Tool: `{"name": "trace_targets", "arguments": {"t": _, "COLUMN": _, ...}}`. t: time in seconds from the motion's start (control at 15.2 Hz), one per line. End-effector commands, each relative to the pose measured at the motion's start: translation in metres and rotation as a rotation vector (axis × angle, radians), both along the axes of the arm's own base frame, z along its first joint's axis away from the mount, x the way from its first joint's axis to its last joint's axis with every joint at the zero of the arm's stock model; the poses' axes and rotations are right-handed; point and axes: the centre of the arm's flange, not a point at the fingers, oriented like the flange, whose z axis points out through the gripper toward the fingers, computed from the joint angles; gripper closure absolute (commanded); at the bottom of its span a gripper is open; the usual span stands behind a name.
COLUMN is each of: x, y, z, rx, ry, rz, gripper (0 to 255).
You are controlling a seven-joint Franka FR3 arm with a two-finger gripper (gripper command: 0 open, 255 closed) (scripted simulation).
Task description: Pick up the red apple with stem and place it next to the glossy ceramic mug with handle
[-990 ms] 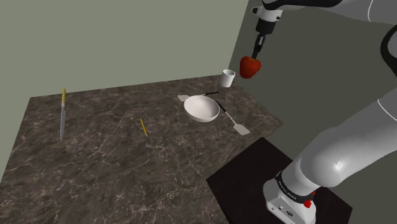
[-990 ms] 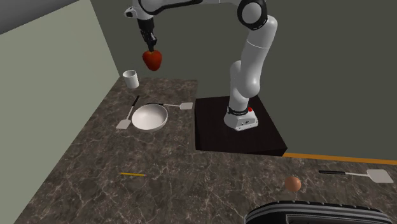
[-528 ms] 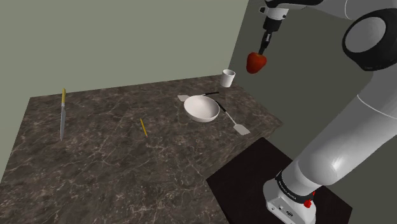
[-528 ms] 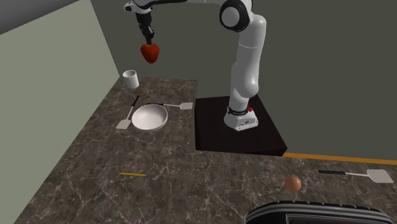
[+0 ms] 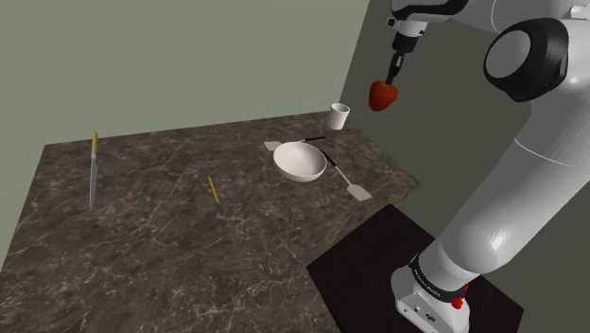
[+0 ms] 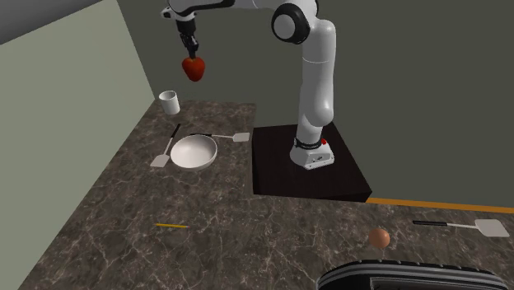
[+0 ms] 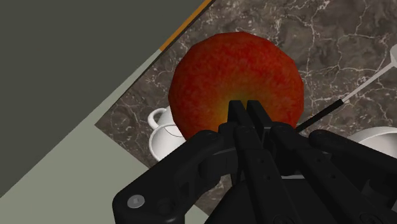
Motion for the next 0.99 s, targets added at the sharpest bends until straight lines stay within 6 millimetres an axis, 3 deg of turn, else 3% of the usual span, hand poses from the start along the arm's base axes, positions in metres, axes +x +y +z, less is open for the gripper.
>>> {"name": "trace_targets", "arguments": {"t": 0.0, "x": -0.001, "y": -0.001, "z": -0.01, "rx": 0.0, "ry": -0.001, "rz": 0.0, "gripper": 255}}
{"name": "trace_targets", "arguments": {"t": 0.92, "x": -0.001, "y": -0.001, "z": -0.083, "rx": 0.0, "ry": -0.001, "rz": 0.0, "gripper": 255}}
